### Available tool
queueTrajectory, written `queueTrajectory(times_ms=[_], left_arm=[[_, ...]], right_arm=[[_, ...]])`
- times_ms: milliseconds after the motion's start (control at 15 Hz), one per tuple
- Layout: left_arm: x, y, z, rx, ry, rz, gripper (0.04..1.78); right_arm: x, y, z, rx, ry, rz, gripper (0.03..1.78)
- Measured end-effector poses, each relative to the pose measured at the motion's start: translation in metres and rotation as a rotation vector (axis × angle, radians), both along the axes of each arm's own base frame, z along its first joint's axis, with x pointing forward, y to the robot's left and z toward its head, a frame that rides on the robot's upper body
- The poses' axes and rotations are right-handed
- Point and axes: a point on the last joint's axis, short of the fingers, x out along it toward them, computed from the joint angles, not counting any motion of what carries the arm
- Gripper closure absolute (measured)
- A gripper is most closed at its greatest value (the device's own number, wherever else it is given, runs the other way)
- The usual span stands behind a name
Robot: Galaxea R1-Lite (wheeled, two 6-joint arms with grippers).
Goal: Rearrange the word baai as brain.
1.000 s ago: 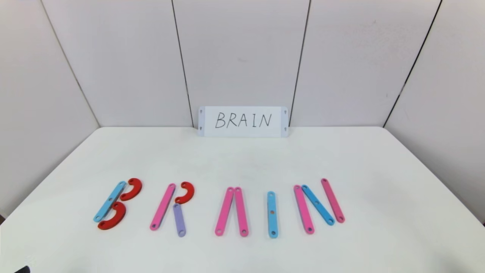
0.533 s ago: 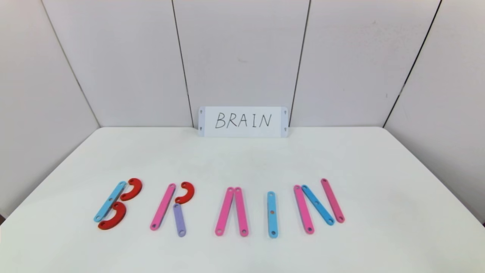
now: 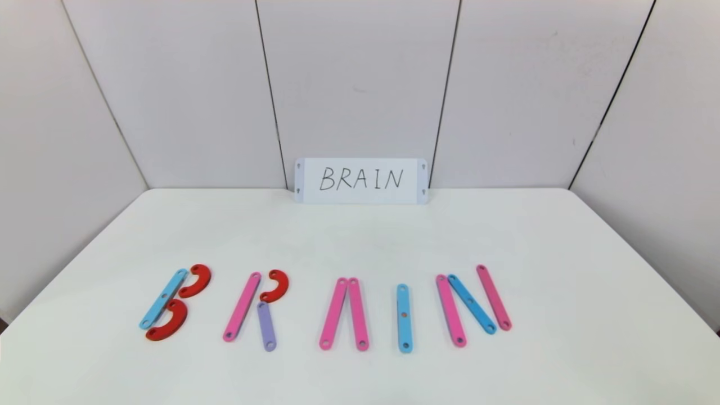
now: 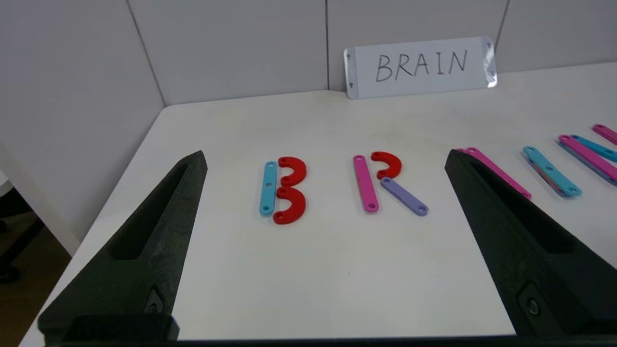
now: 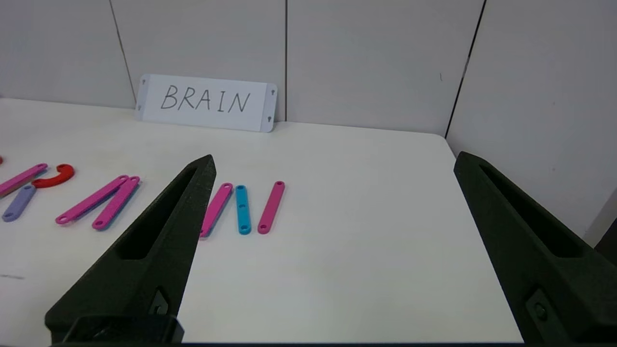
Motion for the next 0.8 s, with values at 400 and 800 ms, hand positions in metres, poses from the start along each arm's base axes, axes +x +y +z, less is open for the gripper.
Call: queueTrajectory(times_ms=[400,800], left_arm=[[0.031,0.001,-0.051,0.002,0.033,0.072,0.09],[0.042,0.001,-0.083,0.023,0.146,0.061,0.09]], right_arm=[[0.033,-0.001,-0.051,-0.038,0.009,-0.054,0.08],[0.043,-0.001,-0.078,-0.008,0.115,-0.05,0.08]])
